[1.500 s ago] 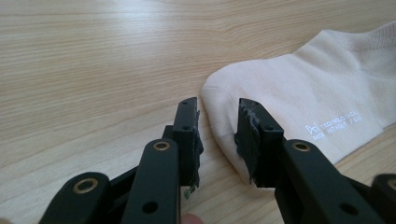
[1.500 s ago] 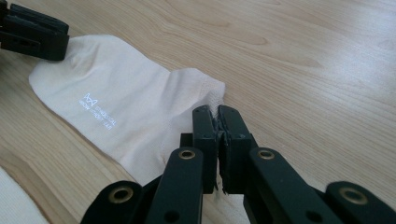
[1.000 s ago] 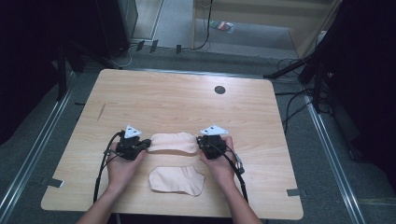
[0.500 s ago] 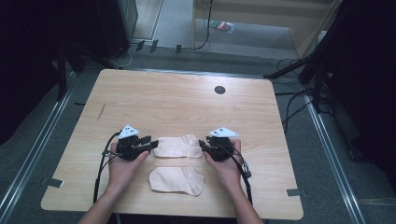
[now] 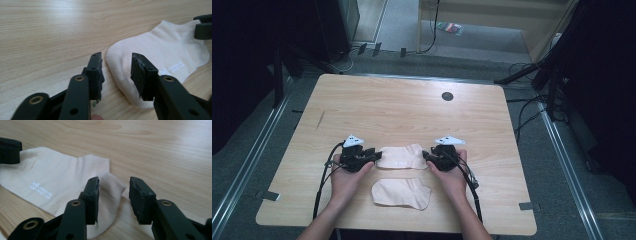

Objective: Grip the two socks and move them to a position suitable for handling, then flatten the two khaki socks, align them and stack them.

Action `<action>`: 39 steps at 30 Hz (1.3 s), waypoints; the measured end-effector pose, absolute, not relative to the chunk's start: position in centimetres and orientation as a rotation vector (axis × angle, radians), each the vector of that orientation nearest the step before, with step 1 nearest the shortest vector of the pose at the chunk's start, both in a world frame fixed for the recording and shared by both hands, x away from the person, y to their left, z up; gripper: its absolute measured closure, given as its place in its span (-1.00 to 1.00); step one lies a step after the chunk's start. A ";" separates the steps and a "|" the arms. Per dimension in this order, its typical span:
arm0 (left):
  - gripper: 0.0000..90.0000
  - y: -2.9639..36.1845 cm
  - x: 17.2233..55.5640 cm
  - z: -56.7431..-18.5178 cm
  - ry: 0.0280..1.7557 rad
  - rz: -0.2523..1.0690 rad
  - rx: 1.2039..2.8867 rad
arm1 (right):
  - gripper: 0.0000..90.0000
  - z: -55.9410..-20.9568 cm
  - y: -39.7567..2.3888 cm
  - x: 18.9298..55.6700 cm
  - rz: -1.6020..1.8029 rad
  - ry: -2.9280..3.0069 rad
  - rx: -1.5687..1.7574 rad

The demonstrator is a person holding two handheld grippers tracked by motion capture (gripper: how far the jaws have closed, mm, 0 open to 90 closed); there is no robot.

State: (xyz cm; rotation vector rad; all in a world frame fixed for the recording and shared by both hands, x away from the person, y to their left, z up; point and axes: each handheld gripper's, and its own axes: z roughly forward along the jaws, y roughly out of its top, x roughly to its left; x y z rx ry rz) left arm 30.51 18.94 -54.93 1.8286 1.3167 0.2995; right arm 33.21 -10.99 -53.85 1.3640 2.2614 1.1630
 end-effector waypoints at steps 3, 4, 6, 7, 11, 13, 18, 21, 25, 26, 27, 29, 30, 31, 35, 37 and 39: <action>0.66 18.8 30.4 -54.9 1.303 0.317 1.850 | 0.56 -54.2 -10.5 33.2 1.143 2.286 1.361; 0.77 18.8 30.4 -54.9 1.303 0.317 1.850 | 0.56 -54.2 -10.5 33.2 1.143 2.286 1.361; 0.95 18.7 30.3 -54.9 1.276 0.315 1.860 | 0.84 -54.2 -10.1 33.1 1.131 2.300 1.347; 0.97 18.7 30.2 -54.8 1.265 0.323 1.870 | 0.87 -54.2 -10.0 33.0 1.123 2.302 1.338; 0.99 18.7 30.0 -54.6 1.235 0.331 1.869 | 0.89 -53.9 -9.9 32.8 1.120 2.294 1.320; 0.99 18.8 29.9 -54.4 1.230 0.331 1.863 | 0.89 -53.7 -9.9 32.7 1.130 2.286 1.318; 1.00 19.0 29.6 -53.8 1.216 0.324 1.845 | 0.89 -52.9 -10.0 32.3 1.166 2.266 1.307; 1.00 19.1 29.3 -53.2 1.207 0.321 1.833 | 0.89 -52.3 -10.1 32.0 1.185 2.260 1.305; 1.00 19.0 28.8 -52.5 1.187 0.321 1.822 | 0.89 -51.5 -10.4 31.6 1.207 2.241 1.308; 1.00 19.0 28.8 -52.5 1.187 0.321 1.822 | 0.89 -51.5 -10.4 31.6 1.207 2.241 1.308; 1.00 19.0 28.6 -52.3 1.181 0.325 1.820 | 0.90 -51.2 -10.6 31.4 1.225 2.232 1.309; 1.00 19.0 28.5 -52.2 1.176 0.324 1.820 | 0.90 -51.1 -10.7 31.3 1.227 2.228 1.312; 1.00 19.0 28.4 -52.1 1.173 0.324 1.817 | 0.90 -51.0 -10.8 31.2 1.231 2.222 1.311; 1.00 19.0 28.3 -52.0 1.170 0.321 1.819 | 0.90 -50.8 -10.8 31.0 1.235 2.218 1.310; 0.99 18.8 27.7 -51.4 1.157 0.330 1.808 | 0.90 -50.4 -10.9 30.2 1.249 2.218 1.303; 1.00 18.8 27.4 -51.2 1.147 0.326 1.810 | 0.90 -50.3 -10.9 29.9 1.256 2.219 1.300; 1.00 18.7 27.2 -51.0 1.141 0.328 1.810 | 0.90 -50.2 -11.0 29.6 1.255 2.219 1.301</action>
